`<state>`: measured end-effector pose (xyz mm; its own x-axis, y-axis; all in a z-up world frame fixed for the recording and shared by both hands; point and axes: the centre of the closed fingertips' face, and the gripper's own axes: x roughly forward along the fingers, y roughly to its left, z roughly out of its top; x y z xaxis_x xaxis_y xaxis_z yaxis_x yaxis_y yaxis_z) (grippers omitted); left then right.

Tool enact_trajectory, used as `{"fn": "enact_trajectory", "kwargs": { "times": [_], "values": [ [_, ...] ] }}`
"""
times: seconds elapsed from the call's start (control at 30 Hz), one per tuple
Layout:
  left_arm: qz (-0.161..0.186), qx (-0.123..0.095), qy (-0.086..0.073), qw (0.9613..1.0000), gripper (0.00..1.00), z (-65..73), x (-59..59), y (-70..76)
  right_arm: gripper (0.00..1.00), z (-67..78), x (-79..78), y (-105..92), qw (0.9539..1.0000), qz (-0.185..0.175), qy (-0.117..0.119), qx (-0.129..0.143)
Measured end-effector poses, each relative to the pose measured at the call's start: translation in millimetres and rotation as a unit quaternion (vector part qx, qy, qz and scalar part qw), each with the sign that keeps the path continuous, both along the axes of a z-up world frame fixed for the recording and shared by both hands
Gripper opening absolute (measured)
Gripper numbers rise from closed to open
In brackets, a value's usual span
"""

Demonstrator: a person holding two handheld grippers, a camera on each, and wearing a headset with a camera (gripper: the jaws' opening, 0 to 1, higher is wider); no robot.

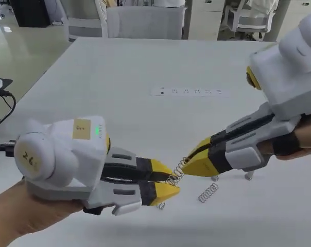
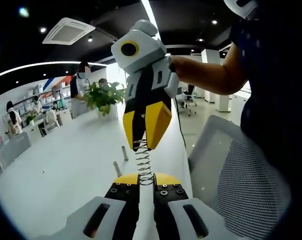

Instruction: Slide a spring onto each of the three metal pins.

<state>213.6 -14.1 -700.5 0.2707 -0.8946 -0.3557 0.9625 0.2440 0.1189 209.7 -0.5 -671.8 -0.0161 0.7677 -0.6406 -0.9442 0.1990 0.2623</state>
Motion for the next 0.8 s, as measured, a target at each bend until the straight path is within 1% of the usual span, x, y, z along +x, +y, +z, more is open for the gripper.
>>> {"fn": "enact_trajectory", "kwargs": {
  "times": [0.07, 0.13, 0.23, 0.43, 0.6, 0.7, 0.8],
  "values": [
    [-0.004, 0.003, 0.001, 1.0, 0.01, -1.4, -1.0, -0.3, 0.08, -2.0, -1.8, -0.8, 0.9999, 0.01, -0.001, -0.009],
    [-0.006, 0.008, -0.001, 1.0, 0.01, -2.7, -1.5, -0.5, 0.08, -3.4, -2.5, -1.5, 0.9998, 0.015, -0.001, -0.015],
    [-0.007, 0.009, 0.0, 0.9999, 0.01, -2.8, -2.1, -1.3, 0.08, -4.9, -3.6, -1.1, 0.9995, 0.023, -0.002, -0.02],
    [-0.007, -0.003, 0.006, 1.0, 0.01, 1.5, -2.1, -5.7, 0.08, -9.3, -5.3, 2.2, 0.9991, 0.032, -0.001, -0.029],
    [-0.004, -0.001, 0.007, 1.0, 0.01, 1.5, -0.8, -6.9, 0.08, -11.8, -5.5, 1.1, 0.9983, 0.039, -0.006, -0.043],
    [0.0, -0.003, 0.014, 0.9999, 0.01, 1.6, 0.2, -6.8, 0.08, -12.4, -5.5, 1.0, 0.998, 0.041, -0.006, -0.048],
    [0.001, 0.0, 0.013, 0.9999, 0.01, 1.1, 1.2, -7.3, 0.08, -13.2, -5.3, 1.3, 0.9976, 0.044, -0.007, -0.052]
  ]
}}
